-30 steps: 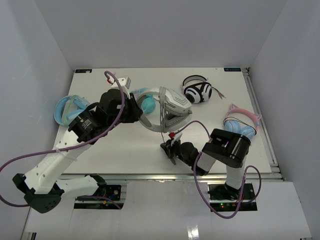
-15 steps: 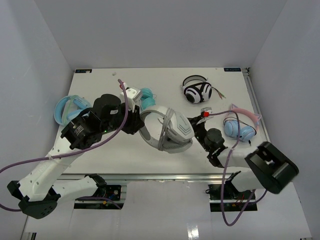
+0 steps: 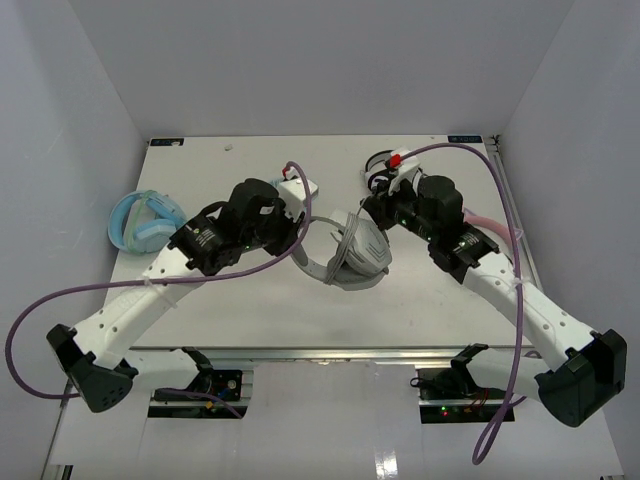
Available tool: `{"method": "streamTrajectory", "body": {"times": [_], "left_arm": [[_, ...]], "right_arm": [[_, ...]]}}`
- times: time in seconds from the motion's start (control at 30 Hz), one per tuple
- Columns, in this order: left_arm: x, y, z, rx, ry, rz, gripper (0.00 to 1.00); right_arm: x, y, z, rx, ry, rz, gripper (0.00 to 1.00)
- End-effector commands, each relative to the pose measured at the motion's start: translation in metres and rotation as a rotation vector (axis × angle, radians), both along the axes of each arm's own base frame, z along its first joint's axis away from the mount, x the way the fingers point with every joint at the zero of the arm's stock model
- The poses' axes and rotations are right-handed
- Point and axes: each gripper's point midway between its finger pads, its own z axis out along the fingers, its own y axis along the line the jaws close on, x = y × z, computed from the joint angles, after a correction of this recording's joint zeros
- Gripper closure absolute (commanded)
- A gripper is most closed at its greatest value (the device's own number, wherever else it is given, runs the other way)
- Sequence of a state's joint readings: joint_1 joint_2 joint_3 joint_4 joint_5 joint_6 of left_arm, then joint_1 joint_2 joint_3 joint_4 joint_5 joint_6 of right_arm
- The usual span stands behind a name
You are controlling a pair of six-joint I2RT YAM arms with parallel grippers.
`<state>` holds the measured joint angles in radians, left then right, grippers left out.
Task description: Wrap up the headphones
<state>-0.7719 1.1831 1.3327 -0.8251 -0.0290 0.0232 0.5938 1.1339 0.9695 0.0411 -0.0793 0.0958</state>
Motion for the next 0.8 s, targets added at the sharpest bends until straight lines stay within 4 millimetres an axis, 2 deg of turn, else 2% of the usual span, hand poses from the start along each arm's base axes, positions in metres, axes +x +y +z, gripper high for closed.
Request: {"method": "streamTrajectory", "body": {"times": [0.0,0.03,0.07,0.13,0.2,0.3,0.57,0.63,0.77], "left_arm": [[0.007,0.009,-0.033,0.172,0.014,-0.032,1.00],[0.011,0.012,-0.038,0.203,0.008,-0.022,1.00],[0.015,0.013,-0.042,0.229,-0.001,-0.020,1.00],[0.023,0.019,-0.050,0.275,-0.009,0.021,1.00],[0.031,0.020,-0.054,0.301,-0.008,0.054,1.00],[0.037,0.017,-0.060,0.312,-0.007,0.067,1.00],[0.055,0.025,-0.066,0.362,-0.037,0.173,1.00],[0.060,0.030,-0.067,0.384,-0.047,0.215,1.00],[0.063,0.033,-0.071,0.399,-0.048,0.245,1.00]], "right_arm": [[-0.003,-0.017,0.022,-0.114,0.022,-0.003,0.92],[-0.003,-0.016,0.028,-0.119,0.022,0.001,0.92],[-0.003,-0.016,0.022,-0.141,0.057,0.004,0.92],[-0.001,-0.015,0.025,-0.181,0.072,0.020,0.92],[-0.001,-0.010,0.037,-0.175,0.071,0.043,0.92],[-0.007,-0.005,0.040,-0.186,0.103,0.088,0.92],[-0.024,0.009,0.065,-0.126,0.114,0.198,0.92],[-0.036,0.019,0.069,-0.082,0.141,0.270,0.92],[-0.045,0.029,0.067,-0.049,0.185,0.337,0.92]]}}
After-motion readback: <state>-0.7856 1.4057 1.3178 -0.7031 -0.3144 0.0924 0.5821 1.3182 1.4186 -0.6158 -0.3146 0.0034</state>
